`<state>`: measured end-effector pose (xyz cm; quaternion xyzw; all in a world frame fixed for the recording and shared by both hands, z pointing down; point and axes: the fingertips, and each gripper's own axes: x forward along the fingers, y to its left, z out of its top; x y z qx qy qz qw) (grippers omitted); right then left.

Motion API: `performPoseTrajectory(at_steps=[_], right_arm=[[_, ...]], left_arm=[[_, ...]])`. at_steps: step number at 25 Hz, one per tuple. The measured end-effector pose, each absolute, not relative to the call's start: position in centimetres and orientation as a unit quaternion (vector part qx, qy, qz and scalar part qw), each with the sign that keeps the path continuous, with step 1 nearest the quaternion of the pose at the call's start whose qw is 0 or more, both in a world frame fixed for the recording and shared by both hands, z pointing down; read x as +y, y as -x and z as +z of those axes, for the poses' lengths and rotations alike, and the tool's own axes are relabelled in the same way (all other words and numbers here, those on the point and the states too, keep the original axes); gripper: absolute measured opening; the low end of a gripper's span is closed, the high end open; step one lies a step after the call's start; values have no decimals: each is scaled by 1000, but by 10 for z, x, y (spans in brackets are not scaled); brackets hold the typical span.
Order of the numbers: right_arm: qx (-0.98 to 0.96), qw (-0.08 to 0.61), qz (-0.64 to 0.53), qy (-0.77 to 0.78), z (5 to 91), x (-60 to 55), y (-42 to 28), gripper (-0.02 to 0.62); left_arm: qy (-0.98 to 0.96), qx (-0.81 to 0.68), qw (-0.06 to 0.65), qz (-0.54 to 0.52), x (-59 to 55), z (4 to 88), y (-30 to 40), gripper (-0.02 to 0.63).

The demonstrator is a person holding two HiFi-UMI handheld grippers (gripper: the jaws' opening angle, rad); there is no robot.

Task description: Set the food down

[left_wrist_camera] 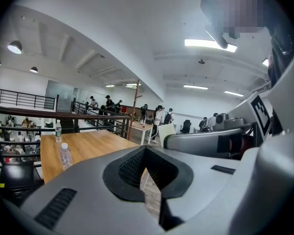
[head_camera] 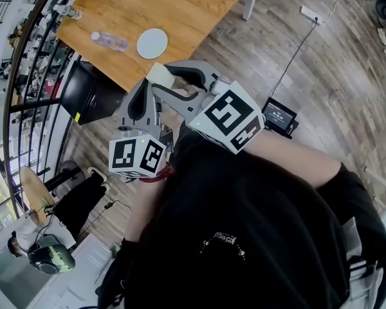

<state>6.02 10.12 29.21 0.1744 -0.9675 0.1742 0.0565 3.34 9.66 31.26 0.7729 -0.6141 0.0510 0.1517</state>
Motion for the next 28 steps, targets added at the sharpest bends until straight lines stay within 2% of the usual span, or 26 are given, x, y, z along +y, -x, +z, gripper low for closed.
performPoseTrajectory(at_steps=[28], right_arm=[[-961, 77, 121, -238, 275, 17, 74, 167]], left_arm=[[-815, -565, 130, 22, 4, 293, 101, 6]])
